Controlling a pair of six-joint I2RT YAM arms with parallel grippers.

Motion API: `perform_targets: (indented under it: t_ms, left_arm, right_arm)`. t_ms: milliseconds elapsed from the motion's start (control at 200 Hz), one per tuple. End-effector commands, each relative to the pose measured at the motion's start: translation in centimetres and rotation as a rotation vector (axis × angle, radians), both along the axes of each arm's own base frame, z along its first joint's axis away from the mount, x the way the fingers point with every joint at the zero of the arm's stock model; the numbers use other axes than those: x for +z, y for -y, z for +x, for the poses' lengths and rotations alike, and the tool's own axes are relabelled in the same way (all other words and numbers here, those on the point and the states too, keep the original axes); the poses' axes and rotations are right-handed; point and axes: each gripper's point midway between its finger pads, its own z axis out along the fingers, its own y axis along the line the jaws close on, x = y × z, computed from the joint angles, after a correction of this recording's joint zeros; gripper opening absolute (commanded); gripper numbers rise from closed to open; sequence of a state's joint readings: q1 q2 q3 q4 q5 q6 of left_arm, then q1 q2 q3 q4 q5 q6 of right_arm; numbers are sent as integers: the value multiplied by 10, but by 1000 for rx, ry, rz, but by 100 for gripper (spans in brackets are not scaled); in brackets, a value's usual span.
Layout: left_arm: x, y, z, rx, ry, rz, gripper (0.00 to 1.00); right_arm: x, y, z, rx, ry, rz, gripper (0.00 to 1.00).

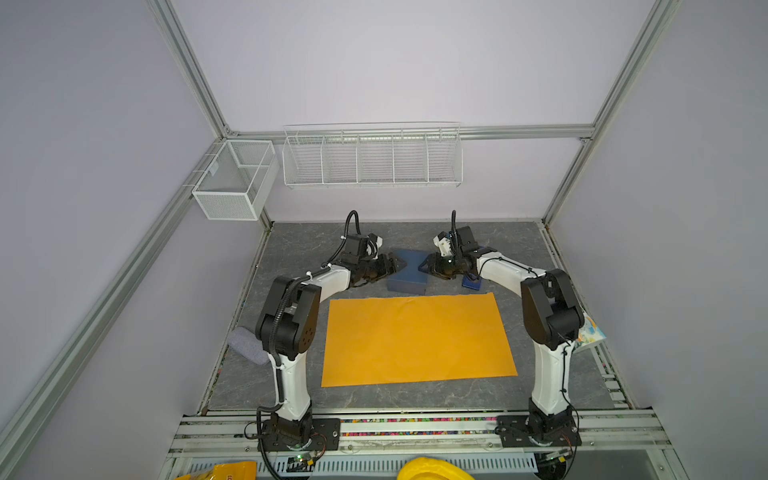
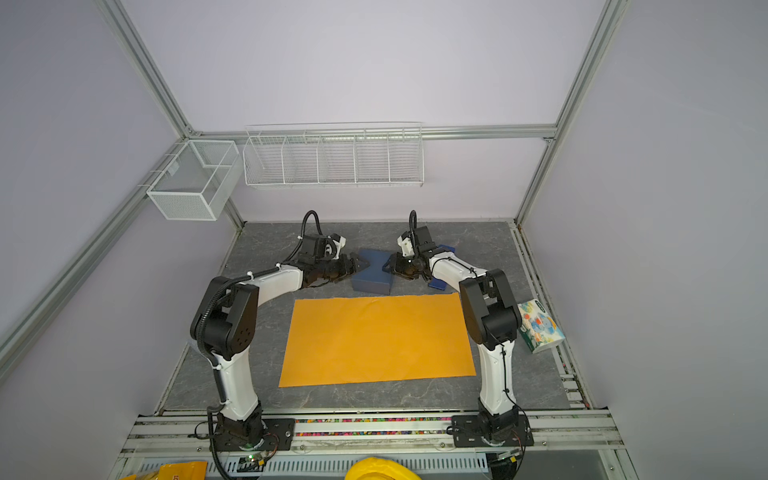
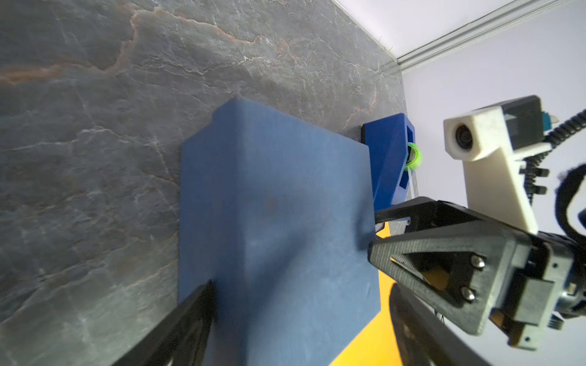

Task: Wrap the gift box in paper
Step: 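Reach both grippers toward the blue box on opposite sides, then close both grippers on opposite ends of the blue box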

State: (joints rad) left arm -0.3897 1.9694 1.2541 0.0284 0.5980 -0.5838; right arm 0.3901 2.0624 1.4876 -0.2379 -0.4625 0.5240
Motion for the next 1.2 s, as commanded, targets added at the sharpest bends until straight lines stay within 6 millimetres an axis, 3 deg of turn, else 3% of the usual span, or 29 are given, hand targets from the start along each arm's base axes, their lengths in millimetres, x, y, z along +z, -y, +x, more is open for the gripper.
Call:
perform_targets:
  t_ms: [0, 135, 360, 910, 1200]
  left_arm:
    - [11, 6, -16, -31, 13, -50, 86]
    - [6, -4, -28, -3, 9, -25, 86]
    - [7, -13, -24, 36, 22, 29, 85]
    - [9, -22, -10, 91, 23, 102, 84]
    - [12, -24, -4, 117, 22, 48, 91]
  right_arm:
    - [15, -16, -5, 66, 10, 73, 50]
    - [17, -14, -8, 72, 10, 67, 50]
    - [14, 5, -2, -1, 2, 54, 51]
    - [-28, 17, -10, -10, -101, -39, 28]
    - [-28, 37, -5, -81, -106, -27, 23]
